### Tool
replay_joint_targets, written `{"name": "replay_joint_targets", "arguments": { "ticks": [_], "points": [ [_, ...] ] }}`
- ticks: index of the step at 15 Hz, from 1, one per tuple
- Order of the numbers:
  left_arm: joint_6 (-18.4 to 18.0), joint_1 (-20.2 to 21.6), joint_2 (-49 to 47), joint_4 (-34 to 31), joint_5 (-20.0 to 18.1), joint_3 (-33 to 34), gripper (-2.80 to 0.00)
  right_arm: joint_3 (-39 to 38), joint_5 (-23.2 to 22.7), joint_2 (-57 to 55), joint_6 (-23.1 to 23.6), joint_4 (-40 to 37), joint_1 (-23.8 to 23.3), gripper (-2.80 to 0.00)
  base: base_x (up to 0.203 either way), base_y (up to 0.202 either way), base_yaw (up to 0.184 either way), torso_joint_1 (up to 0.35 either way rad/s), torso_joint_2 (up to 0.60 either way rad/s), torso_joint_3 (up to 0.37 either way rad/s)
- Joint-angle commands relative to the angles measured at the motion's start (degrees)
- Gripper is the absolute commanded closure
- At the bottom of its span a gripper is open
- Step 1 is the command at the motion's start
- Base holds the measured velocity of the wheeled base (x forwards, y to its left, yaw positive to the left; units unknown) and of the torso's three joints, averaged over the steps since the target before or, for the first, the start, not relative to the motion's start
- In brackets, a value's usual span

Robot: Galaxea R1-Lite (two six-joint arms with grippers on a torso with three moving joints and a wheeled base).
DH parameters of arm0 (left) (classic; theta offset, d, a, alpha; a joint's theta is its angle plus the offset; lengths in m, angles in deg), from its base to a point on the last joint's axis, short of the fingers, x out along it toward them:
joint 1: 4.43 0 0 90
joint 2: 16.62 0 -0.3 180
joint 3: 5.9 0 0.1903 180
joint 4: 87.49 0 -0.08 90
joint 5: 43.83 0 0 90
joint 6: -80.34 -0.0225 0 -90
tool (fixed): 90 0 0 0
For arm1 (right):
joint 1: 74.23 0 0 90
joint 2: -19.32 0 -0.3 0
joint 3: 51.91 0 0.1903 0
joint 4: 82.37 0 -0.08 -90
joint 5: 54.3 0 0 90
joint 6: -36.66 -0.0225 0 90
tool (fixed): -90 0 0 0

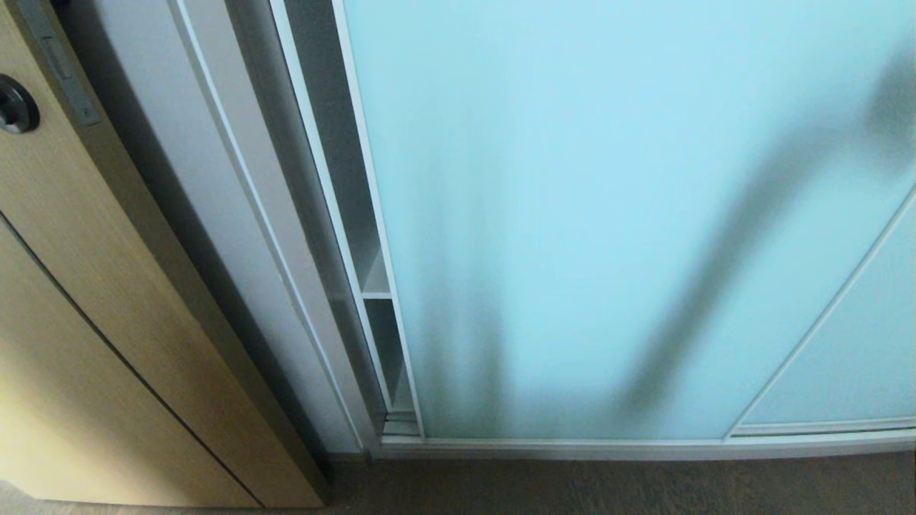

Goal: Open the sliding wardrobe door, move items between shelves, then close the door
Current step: Open the door

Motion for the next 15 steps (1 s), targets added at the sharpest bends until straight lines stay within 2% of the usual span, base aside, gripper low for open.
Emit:
{"name": "replay_joint_targets", "arguments": {
  "ticks": [1, 3, 5, 8, 12, 15],
  "points": [
    [0.03, 0.05, -0.08, -0.02, 0.01, 0.01, 0.0, -3.38, -1.85, 12.72, 1.22, 0.42, 1.01, 0.0, 0.0, 0.0, 0.0, 0.0, 0.0, 0.0],
    [0.03, 0.05, -0.08, -0.02, 0.01, 0.01, 0.0, -9.47, -4.65, 23.21, 3.42, 0.64, 3.98, 0.0, 0.0, 0.0, 0.0, 0.0, 0.0, 0.0],
    [0.03, 0.05, -0.08, -0.02, 0.01, 0.01, 0.0, -19.17, -6.07, 34.75, 6.06, 0.74, 7.35, 0.0, 0.0, 0.0, 0.0, 0.0, 0.0, 0.0],
    [0.03, 0.05, -0.08, -0.02, 0.01, 0.01, 0.0, -39.66, -7.3, 55.2, 9.76, 0.64, 11.82, 0.0, 0.0, 0.0, 0.0, 0.0, 0.0, 0.0],
    [0.03, 0.05, -0.08, -0.02, 0.01, 0.01, 0.0, -69.77, -7.73, 80.16, 14.89, 0.6, 15.06, 0.0, 0.0, 0.0, 0.0, 0.0, 0.0, 0.0],
    [0.03, 0.05, -0.08, -0.02, 0.01, 0.01, 0.0, -86.39, -5.36, 85.92, 16.03, 2.46, 17.45, 0.0, 0.0, 0.0, 0.0, 0.0, 0.0, 0.0]
  ]
}}
